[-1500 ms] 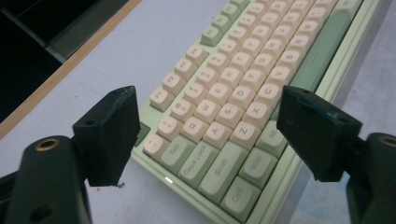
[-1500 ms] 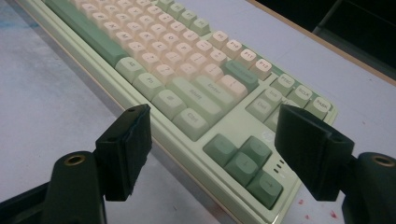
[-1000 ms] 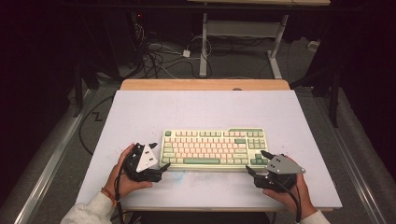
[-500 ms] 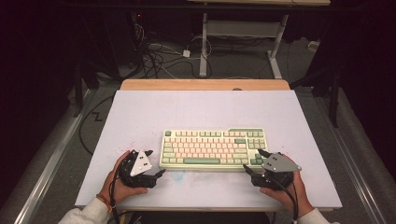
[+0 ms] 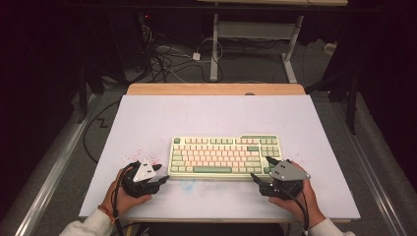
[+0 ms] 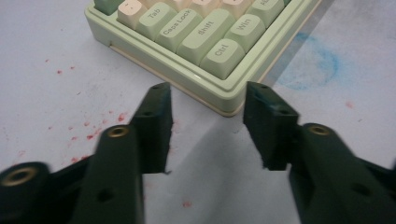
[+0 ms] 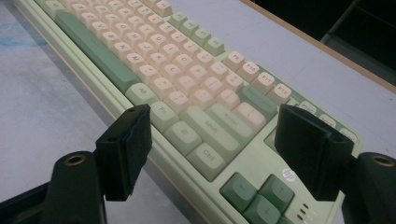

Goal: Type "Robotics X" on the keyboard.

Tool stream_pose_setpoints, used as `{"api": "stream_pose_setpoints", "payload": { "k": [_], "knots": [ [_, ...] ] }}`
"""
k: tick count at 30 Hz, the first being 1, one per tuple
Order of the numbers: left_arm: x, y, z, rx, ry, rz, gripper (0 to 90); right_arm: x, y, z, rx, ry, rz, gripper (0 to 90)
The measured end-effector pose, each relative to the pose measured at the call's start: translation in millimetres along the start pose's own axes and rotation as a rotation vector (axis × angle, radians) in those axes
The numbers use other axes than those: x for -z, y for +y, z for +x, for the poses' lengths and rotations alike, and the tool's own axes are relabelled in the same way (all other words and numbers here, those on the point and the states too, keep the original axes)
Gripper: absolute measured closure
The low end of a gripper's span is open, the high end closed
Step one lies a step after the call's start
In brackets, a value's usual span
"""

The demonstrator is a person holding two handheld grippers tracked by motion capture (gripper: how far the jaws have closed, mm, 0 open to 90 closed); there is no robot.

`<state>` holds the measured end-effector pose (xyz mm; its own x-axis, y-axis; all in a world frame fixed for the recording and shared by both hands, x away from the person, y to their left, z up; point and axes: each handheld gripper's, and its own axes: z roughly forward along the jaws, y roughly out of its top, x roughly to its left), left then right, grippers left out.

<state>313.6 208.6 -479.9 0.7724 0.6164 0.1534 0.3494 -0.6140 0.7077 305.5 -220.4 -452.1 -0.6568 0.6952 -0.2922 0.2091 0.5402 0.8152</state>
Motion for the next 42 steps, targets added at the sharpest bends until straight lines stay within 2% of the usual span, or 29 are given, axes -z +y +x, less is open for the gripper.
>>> {"api": "stream_pose_setpoints", "payload": {
  "k": [5, 8, 12, 16, 26, 42],
  "knots": [
    [1.9, 1.9, 6.3, 0.032, -0.029, 0.006, 80.1, -1.6, 1.4, 2.4, 0.006, 0.006, -0.003, 27.6],
    [1.4, 4.9, 7.1, 0.024, -0.039, 0.012, 87.6, -1.6, 0.7, 2.5, 0.006, 0.004, -0.003, 27.6],
    [0.4, 11.4, 9.2, 0.018, -0.040, 0.013, 88.0, -1.4, -0.1, 3.3, 0.012, 0.002, -0.002, 27.6],
    [0.7, 22.8, 13.4, 0.034, -0.052, -0.015, 88.0, -2.1, -0.7, 4.4, 0.013, 0.003, 0.003, 27.5],
    [-9.7, 51.9, 14.1, 0.002, -0.075, -0.016, 87.9, -1.3, -0.2, 5.1, 0.020, -0.004, 0.002, 27.6],
    [-34.6, 79.4, 12.1, -0.022, -0.109, 0.022, 87.9, -0.3, -2.7, 5.0, 0.018, -0.006, 0.011, 27.6]
  ]
}}
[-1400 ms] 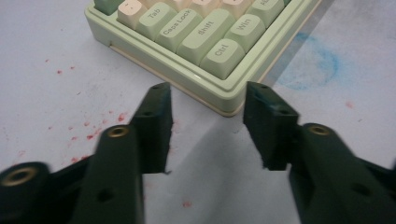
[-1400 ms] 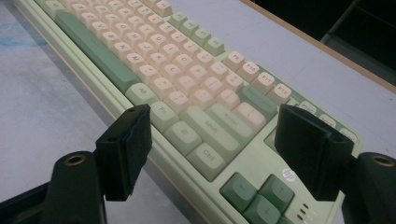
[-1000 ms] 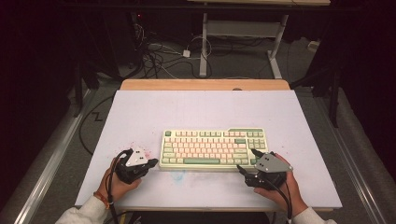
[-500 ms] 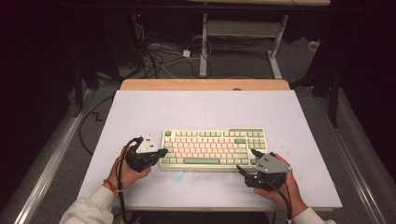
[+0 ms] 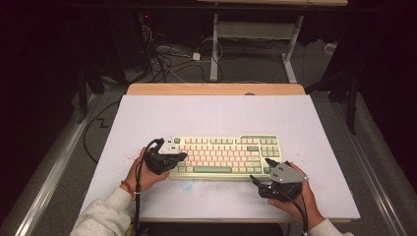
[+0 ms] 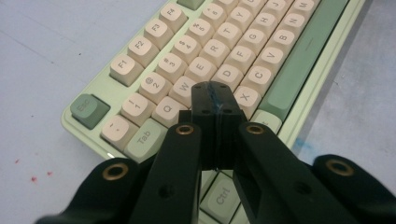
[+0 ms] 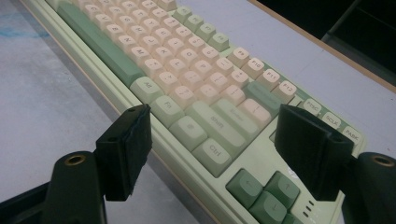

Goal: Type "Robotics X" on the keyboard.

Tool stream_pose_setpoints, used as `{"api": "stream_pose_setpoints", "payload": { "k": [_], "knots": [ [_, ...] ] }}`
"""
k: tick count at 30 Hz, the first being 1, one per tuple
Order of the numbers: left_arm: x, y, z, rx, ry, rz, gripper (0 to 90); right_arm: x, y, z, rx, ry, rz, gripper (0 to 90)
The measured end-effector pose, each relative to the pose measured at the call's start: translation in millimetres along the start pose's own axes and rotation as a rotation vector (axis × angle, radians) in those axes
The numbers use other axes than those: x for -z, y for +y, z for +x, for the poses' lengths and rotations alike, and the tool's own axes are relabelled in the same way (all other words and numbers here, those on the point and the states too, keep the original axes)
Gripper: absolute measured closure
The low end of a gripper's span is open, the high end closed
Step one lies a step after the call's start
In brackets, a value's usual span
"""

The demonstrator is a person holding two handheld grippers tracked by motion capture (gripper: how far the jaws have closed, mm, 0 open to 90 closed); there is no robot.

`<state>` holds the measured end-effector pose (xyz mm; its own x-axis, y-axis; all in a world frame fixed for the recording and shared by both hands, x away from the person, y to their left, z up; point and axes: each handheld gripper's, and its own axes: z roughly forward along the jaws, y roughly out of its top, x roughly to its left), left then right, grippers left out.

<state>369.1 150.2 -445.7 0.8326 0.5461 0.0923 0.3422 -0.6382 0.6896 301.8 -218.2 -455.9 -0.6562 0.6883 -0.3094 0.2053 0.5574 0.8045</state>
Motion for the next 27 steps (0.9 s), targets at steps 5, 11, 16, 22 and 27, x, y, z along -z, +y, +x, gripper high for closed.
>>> {"api": "stream_pose_setpoints", "payload": {
  "k": [5, 11, 16, 22, 27],
  "knots": [
    [-6.3, 4.2, 0.5, -0.008, -0.007, 0.014, 87.9, -0.5, -0.5, 1.1, 0.006, 0.000, 0.005, 27.6],
    [-13.3, 9.9, 1.4, -0.013, -0.009, 0.020, 87.9, -1.1, -1.3, 1.4, 0.009, 0.004, 0.009, 27.6],
    [-19.7, 15.1, 0.6, -0.022, -0.018, 0.029, 87.9, -1.3, -1.9, 1.7, 0.012, 0.004, 0.012, 27.6],
    [-25.9, 18.4, -0.1, -0.031, -0.017, 0.040, 87.9, -1.0, -2.5, 1.6, 0.012, 0.006, 0.014, 27.7],
    [-30.5, 18.0, -1.5, -0.041, -0.016, 0.068, 87.8, -0.8, -3.1, 1.4, 0.016, 0.007, 0.016, 27.8]
  ]
}}
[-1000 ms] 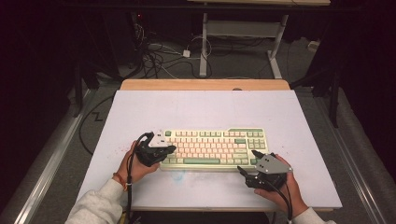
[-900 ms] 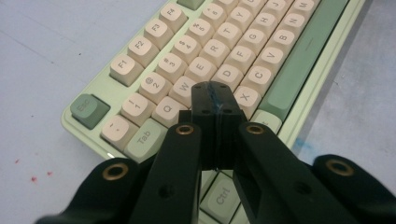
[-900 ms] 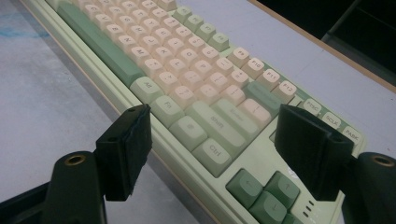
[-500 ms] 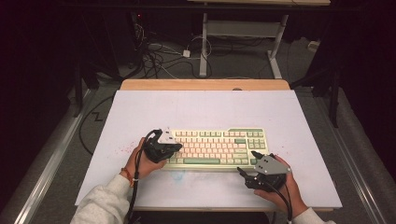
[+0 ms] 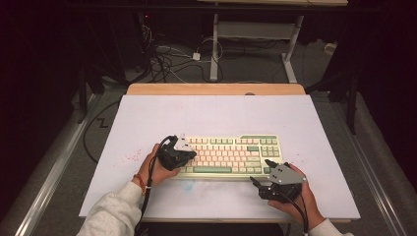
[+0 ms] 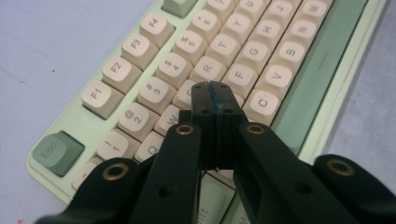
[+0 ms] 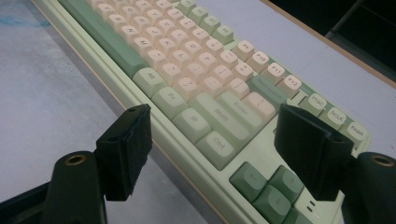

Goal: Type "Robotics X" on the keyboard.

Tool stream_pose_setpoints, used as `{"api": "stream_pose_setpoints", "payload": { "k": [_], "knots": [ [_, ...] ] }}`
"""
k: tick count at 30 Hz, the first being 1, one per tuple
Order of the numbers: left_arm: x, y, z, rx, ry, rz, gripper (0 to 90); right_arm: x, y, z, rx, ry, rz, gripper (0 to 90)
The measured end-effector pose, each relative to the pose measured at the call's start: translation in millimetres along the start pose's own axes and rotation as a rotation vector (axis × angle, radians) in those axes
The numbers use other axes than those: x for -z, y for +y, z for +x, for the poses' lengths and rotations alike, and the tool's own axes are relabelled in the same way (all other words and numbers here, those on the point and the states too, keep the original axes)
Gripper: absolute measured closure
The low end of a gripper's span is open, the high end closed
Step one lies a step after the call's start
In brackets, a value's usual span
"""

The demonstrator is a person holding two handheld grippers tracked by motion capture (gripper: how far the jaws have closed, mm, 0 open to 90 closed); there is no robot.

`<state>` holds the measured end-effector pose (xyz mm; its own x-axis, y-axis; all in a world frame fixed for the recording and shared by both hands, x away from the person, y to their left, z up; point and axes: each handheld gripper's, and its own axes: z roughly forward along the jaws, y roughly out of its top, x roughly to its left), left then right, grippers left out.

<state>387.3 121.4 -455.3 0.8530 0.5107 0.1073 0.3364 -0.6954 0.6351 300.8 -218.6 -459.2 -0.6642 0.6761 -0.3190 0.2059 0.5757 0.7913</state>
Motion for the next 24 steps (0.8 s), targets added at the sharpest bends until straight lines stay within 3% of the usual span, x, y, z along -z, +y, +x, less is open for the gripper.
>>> {"api": "stream_pose_setpoints", "payload": {
  "k": [24],
  "knots": [
    [27.0, 3.7, -7.4, -0.034, 0.052, -0.091, 81.3, 8.1, -3.4, -5.5, -0.011, -0.023, -0.007, 27.8]
  ]
}}
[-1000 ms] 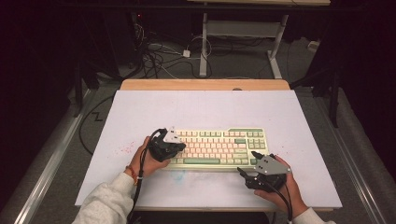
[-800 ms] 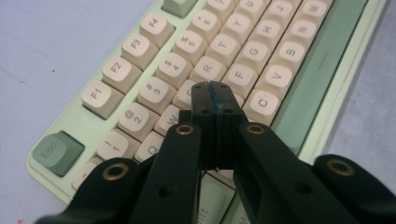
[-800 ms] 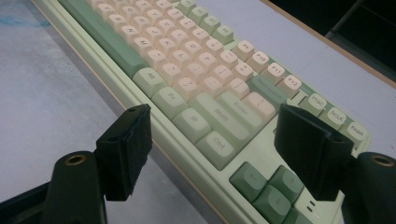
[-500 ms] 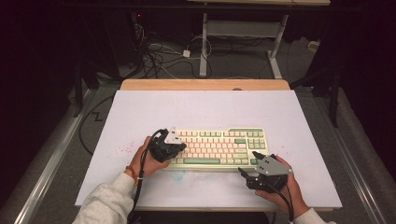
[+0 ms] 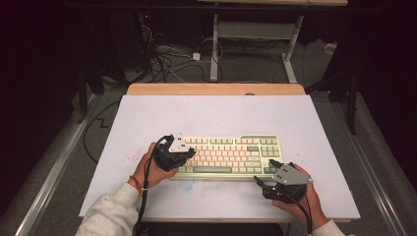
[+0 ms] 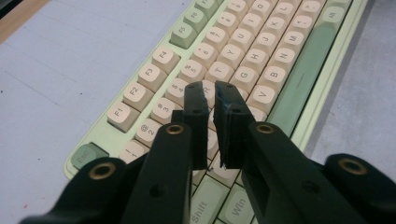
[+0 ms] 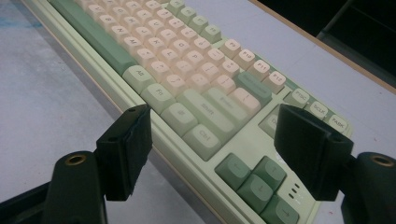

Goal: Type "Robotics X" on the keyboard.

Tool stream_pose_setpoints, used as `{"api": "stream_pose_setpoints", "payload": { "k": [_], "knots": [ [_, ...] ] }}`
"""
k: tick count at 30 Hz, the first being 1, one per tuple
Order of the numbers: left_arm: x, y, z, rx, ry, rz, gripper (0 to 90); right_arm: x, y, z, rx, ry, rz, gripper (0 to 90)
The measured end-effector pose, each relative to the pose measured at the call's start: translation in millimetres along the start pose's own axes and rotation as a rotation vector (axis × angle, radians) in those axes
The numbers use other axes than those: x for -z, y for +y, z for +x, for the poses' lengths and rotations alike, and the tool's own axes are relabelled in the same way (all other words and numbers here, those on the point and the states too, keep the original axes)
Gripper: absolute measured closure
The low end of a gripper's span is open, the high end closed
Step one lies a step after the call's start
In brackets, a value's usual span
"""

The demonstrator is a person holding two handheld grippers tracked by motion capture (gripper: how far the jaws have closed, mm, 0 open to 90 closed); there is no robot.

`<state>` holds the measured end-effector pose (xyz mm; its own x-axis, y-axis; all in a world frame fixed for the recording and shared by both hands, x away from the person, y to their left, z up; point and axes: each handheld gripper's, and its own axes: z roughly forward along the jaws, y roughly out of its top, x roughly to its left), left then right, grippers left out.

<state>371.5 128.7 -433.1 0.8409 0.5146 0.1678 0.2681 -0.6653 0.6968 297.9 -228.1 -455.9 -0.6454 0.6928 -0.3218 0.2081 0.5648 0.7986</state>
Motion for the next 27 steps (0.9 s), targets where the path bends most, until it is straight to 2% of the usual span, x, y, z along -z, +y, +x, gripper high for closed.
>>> {"api": "stream_pose_setpoints", "payload": {
  "k": [9, 14, 18, 24, 27],
  "knots": [
    [7.3, 1.7, -4.7, -0.016, 0.025, -0.034, 70.1, 1.9, -0.9, -1.1, -0.006, -0.003, -0.001, 27.8],
    [9.4, 2.5, -8.9, -0.016, 0.061, -0.048, 54.3, 2.8, -1.2, -1.6, -0.007, -0.005, -0.002, 27.8],
    [12.4, 3.4, -13.0, -0.021, 0.071, -0.072, 41.9, 3.0, -1.5, -1.9, -0.010, -0.004, -0.001, 27.8],
    [15.7, 2.9, -18.2, -0.005, 0.059, -0.097, 25.3, 3.7, -2.1, -2.6, -0.013, -0.004, -0.003, 27.8],
    [18.7, 1.7, -21.2, -0.001, 0.044, -0.124, 23.6, 3.9, -2.3, -3.0, -0.014, -0.005, -0.003, 27.8]
  ]
}}
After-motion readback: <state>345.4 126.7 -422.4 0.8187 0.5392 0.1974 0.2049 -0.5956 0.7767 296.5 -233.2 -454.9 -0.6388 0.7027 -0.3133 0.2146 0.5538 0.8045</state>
